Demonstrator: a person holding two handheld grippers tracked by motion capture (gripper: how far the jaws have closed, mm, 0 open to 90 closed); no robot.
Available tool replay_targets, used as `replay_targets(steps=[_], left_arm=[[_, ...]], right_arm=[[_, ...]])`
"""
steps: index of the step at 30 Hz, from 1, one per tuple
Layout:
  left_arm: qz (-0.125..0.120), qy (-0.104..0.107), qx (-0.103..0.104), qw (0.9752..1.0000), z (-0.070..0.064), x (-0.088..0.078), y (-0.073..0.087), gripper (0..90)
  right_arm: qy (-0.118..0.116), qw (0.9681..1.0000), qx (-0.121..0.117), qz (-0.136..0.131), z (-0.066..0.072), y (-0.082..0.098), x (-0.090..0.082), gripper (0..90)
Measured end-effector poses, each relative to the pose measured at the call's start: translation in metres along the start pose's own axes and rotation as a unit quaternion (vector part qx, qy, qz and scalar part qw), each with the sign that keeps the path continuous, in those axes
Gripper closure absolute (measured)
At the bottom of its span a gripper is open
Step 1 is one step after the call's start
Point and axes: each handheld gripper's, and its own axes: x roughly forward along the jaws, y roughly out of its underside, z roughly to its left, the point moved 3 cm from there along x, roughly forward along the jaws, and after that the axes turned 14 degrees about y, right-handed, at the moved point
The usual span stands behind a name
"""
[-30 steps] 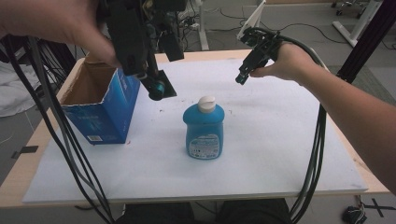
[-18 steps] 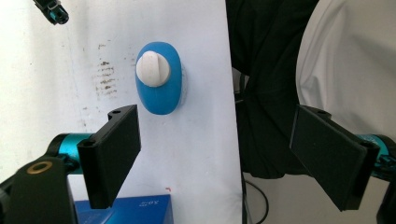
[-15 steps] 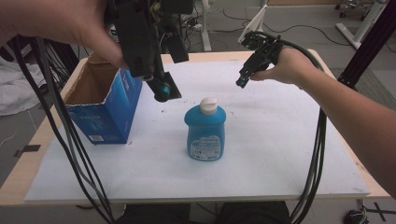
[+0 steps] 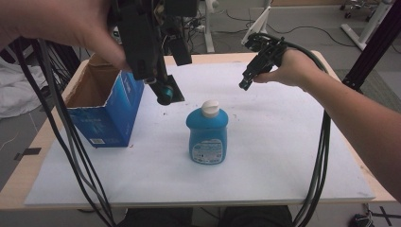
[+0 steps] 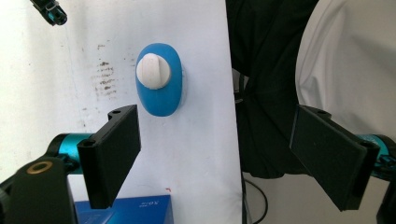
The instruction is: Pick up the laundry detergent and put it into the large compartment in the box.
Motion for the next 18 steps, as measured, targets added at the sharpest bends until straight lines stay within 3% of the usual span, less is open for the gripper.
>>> replay_targets(steps=[18], left_arm=[[0.004, -0.004, 0.000, 1.0000, 0.0082, -0.0010, 0.0008, 16.4]], right_arm=[[-0.004, 1.0000, 0.001, 0.000, -0.0021, 0.0008, 0.0002, 12.4]])
